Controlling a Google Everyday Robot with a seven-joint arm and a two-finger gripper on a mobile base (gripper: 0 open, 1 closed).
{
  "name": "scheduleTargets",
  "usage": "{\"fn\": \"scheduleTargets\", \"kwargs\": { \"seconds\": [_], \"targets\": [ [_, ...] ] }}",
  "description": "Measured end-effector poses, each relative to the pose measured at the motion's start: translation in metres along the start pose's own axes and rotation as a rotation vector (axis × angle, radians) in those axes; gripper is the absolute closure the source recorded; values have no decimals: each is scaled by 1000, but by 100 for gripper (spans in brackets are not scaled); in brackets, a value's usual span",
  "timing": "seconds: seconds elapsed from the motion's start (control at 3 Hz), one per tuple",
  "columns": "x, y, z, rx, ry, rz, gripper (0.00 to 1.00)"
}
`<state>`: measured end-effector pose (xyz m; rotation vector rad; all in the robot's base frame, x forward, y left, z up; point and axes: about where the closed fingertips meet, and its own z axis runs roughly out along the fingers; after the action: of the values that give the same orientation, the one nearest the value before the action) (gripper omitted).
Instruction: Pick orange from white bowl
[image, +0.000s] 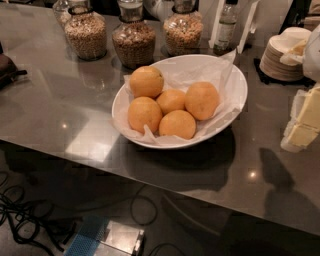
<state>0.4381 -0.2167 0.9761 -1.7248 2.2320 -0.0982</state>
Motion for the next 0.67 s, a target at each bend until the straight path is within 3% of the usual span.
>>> {"fn": "scheduleTargets", "kwargs": {
  "seconds": [0.33, 0.67],
  "targets": [
    [0, 0, 0, 0, 0, 0, 0],
    [-8, -1, -2, 3, -41, -20, 0]
  ]
}}
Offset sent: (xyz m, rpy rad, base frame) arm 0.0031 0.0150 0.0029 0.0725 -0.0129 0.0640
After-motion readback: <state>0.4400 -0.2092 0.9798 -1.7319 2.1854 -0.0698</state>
